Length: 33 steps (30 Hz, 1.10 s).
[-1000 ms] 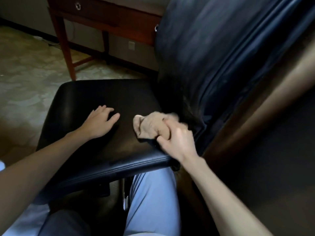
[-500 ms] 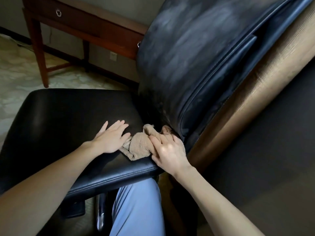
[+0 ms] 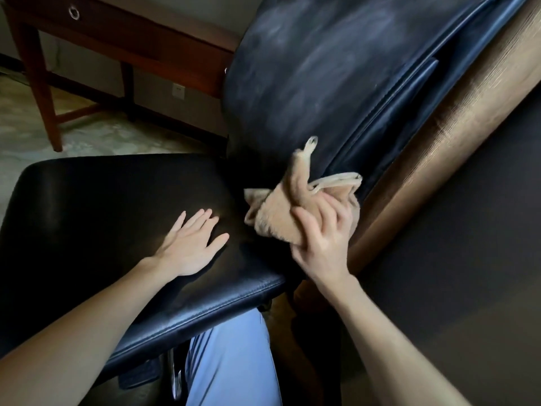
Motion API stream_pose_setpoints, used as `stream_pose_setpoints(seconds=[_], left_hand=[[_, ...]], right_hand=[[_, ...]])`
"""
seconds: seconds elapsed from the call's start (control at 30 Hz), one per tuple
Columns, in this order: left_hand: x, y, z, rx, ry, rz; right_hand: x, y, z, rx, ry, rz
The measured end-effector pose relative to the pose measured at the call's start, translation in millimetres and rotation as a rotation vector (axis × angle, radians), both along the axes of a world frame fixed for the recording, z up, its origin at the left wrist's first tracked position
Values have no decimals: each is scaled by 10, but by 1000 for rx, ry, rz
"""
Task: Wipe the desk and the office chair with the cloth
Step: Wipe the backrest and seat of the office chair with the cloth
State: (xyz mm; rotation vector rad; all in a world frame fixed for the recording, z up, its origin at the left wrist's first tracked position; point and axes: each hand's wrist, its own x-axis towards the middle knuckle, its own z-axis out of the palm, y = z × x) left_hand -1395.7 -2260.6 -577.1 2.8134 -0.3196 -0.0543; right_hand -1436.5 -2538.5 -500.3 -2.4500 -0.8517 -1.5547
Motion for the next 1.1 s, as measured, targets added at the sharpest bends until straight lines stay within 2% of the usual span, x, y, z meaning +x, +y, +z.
stream_pose_setpoints(seconds=[0.1, 0.2, 0.27, 0.37, 0.53, 0.6, 0.7, 0.8, 0.87, 1.03, 1.1], left_hand=[[-1, -20, 9, 12, 12, 10], [-1, -73, 17, 23, 6, 31], [-1, -90, 20, 31, 9, 34], [11, -85, -6, 44, 8, 33], [10, -58, -28, 41, -23, 21], [-5, -46, -30, 37, -30, 17], [-31, -34, -8, 43, -37, 7], [-59, -17, 5, 50, -43, 9], [-67, -22, 6, 55, -48, 18], [-70, -13, 13, 83, -29, -6], [-72, 8, 7, 92, -32, -19]], right_hand=[[-71, 103, -375, 123, 194, -32], [-228, 84, -648, 266, 477, -7], [-286, 58, -685, 325, 529, -2], [-247, 123, -456, 365, 395, 36], [66, 282, 268, 301, -6, 85], [231, 308, 427, 229, -72, -7], [293, 307, 221, -11, -78, -163], [121, 197, -281, -148, 170, -158], [-15, 81, -541, -116, 319, -102], [-36, 267, -524, -88, 458, 66], [9, 471, -502, 25, 600, 50]])
